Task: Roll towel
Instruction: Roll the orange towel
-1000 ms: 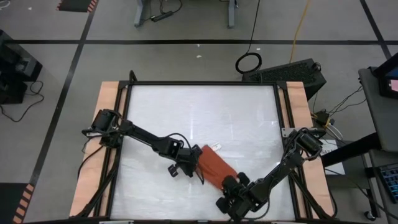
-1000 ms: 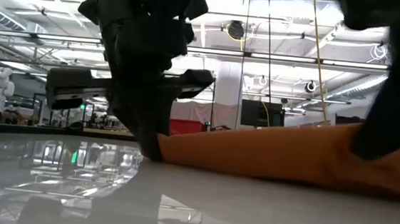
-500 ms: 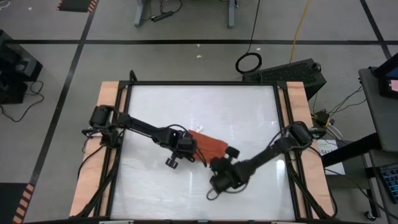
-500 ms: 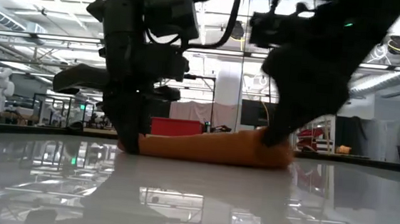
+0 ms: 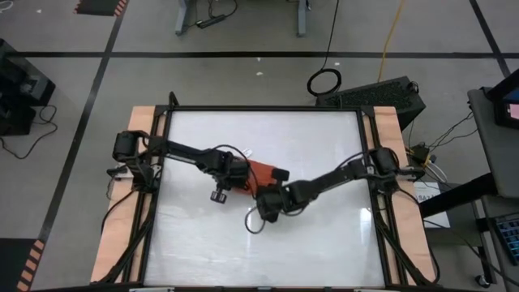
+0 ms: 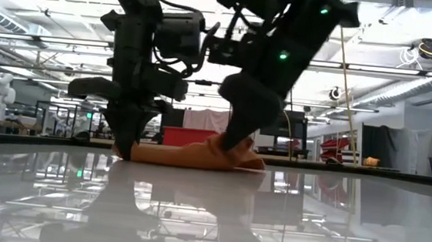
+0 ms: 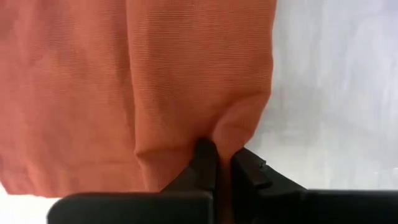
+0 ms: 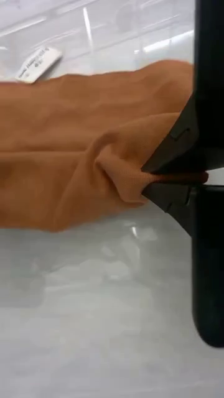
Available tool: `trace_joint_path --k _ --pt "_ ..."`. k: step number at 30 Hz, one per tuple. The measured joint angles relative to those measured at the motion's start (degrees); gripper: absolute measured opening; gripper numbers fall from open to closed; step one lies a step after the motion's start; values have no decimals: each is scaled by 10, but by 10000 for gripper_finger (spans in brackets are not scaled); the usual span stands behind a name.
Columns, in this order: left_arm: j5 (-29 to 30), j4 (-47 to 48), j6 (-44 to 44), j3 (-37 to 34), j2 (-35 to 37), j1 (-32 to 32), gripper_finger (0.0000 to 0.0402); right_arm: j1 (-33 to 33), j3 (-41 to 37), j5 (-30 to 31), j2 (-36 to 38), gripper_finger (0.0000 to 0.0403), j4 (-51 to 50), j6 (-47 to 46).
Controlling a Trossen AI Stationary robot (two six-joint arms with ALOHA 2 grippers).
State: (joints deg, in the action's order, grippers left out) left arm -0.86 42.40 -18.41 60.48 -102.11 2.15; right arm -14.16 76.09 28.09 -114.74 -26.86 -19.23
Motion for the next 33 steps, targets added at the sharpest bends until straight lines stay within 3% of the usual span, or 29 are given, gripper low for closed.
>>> trace_joint_path --k 7,16,26,33 --pt "-24 -27 -3 -47 40 46 17 63 0 -92 0 11 62 107" --pt "-84 -135 15 -144 120 81 17 123 0 -213 0 9 129 187" --pt "-98 -184 33 -192 131 79 17 169 -3 -273 0 4 143 272" --pt "-99 -217 58 -196 131 77 17 197 -56 -337 0 4 186 299"
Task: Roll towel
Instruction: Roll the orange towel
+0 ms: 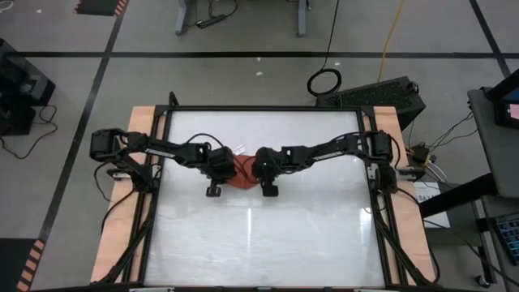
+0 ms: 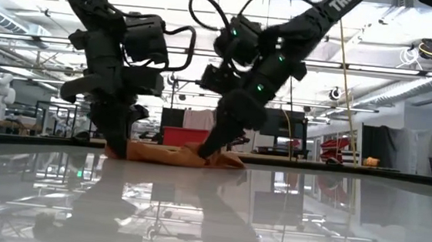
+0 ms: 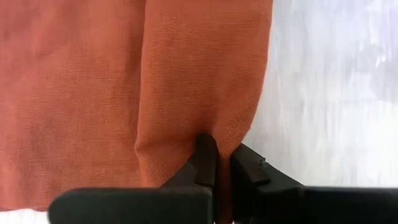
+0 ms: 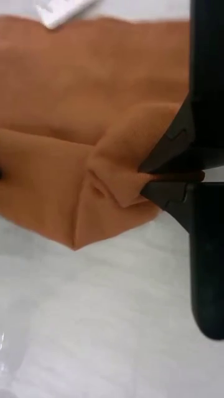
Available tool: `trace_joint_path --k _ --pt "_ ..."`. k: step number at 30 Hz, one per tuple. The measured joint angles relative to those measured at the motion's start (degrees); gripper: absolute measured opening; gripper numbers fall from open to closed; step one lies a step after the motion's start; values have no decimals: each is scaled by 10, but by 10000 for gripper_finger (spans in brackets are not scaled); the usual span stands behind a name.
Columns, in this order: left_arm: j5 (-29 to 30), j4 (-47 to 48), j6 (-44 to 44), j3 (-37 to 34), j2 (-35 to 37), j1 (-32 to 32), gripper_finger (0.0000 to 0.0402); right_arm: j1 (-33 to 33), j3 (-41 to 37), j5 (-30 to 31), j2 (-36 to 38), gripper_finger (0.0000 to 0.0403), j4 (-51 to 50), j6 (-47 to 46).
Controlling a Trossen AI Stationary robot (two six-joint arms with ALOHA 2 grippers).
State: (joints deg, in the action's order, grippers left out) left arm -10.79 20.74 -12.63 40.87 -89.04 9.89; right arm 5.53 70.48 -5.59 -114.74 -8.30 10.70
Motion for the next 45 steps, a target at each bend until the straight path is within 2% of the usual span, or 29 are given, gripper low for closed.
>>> trace_joint_path --k 5,9,15,19,26,29,32,35,41,45 --pt "-5 -38 24 -2 -2 -9 18 5 -46 -37 16 4 12 -9" --pt "-8 -59 32 -2 -2 -22 21 4 -116 -38 69 4 52 -16" --pt "-11 -96 49 -2 -2 -29 24 9 -262 -33 186 4 207 -73" --pt "-56 -130 81 -2 -2 -30 21 -4 -340 -40 223 4 296 -132" --pt "-162 -145 161 -1 -28 -29 19 -22 -401 -135 227 4 359 -264" --pt "-204 -149 191 0 -49 -34 19 -30 -412 -162 227 4 373 -283" --pt "-210 -157 212 1 -67 -47 18 -44 -414 -194 227 9 367 -259" --pt "-221 -174 228 1 -79 -61 18 -59 -414 -196 227 38 347 -241" --pt "-231 -196 244 0 -83 -72 18 -85 -414 -201 230 148 272 -244" --pt "-240 -195 258 0 -83 -72 18 -121 -414 -158 259 195 228 -226"
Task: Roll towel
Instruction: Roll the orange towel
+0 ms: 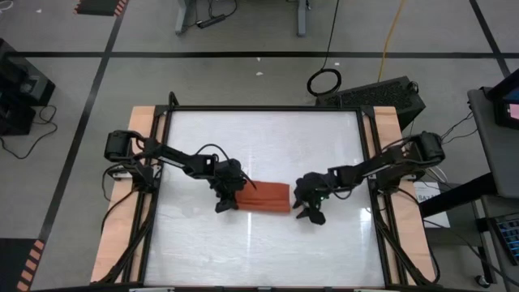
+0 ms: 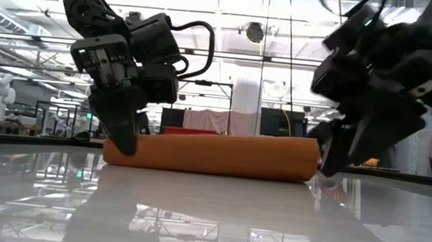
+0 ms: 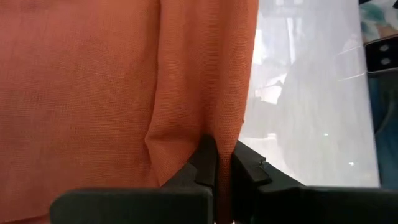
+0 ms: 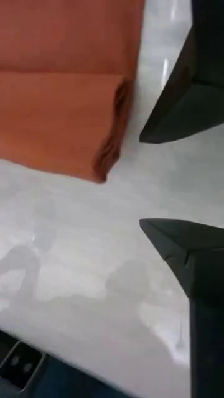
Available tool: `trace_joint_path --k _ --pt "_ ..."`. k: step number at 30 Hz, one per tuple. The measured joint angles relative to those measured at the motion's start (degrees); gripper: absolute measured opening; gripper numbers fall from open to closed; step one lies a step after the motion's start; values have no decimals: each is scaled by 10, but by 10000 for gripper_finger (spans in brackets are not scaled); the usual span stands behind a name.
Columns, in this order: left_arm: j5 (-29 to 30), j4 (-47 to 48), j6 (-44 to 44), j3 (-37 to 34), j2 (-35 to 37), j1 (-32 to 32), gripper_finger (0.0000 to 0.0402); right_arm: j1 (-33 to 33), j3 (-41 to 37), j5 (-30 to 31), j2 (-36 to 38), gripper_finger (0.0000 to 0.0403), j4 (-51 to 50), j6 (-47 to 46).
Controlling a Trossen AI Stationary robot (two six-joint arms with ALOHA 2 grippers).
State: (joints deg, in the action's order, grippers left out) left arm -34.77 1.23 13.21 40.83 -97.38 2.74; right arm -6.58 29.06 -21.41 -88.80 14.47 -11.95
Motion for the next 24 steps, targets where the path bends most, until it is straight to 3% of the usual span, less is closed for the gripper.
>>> trace_joint_path --k 10,17,21,24 --pt "-91 -20 75 4 -44 18 17 -124 9 224 83 194 -11 59" --pt "-116 -15 109 10 -52 39 17 -208 60 337 29 194 -13 126" --pt "-130 -13 134 10 -52 51 17 -223 93 408 -4 194 -31 181" --pt "-133 -13 139 10 -53 56 17 -215 102 424 -24 194 -38 204"
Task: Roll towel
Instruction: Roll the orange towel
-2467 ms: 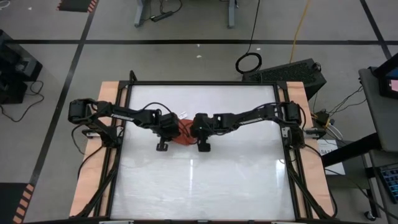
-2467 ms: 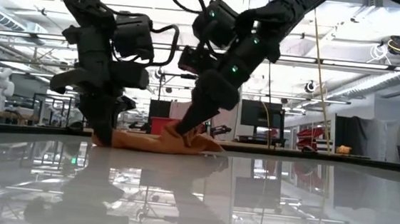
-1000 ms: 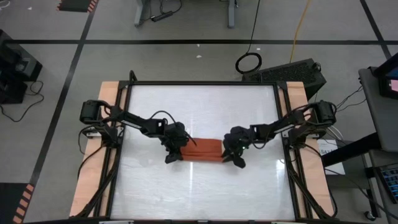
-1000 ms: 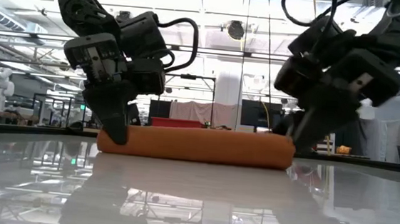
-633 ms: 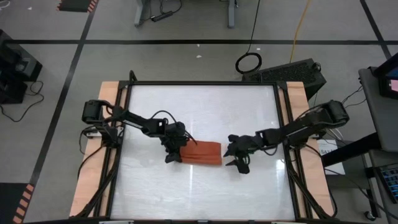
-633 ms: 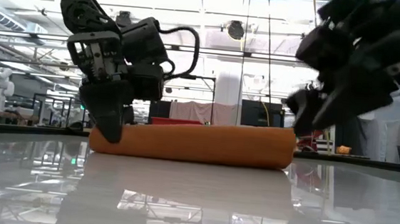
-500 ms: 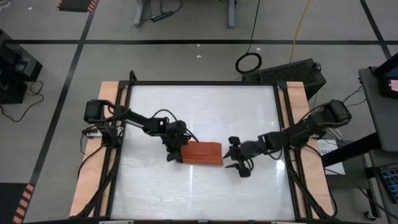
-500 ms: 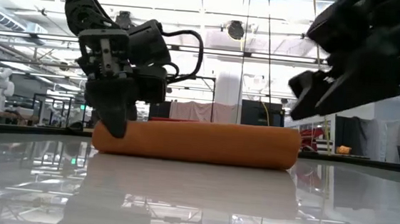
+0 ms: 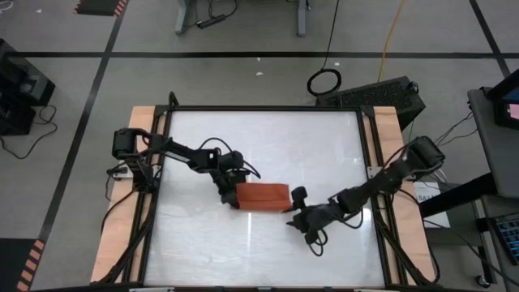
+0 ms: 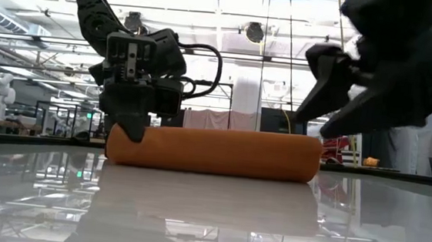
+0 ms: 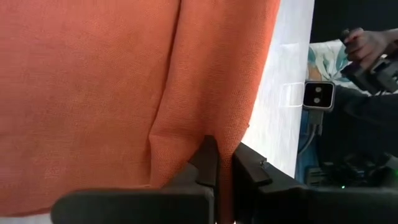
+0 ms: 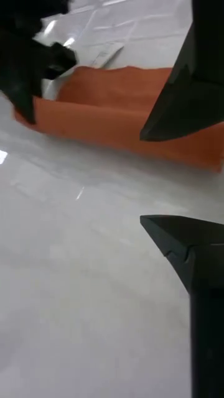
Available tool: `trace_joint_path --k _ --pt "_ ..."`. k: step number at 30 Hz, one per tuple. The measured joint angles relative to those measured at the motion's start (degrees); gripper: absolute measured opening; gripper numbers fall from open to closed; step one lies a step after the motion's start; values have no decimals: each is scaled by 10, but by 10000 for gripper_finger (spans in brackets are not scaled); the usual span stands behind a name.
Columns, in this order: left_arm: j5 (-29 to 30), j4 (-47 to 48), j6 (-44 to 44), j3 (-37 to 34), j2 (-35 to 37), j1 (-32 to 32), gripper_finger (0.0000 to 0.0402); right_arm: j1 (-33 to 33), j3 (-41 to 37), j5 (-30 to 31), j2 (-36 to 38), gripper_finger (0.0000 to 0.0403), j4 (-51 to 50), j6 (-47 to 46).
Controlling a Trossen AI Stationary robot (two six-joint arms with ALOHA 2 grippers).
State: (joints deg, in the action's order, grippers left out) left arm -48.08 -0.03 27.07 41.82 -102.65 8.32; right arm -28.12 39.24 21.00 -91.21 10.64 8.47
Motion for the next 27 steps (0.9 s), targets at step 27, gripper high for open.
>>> trace_joint_path --k 27 --pt "-8 40 7 -1 0 2 25 97 7 -1 -53 194 24 49"
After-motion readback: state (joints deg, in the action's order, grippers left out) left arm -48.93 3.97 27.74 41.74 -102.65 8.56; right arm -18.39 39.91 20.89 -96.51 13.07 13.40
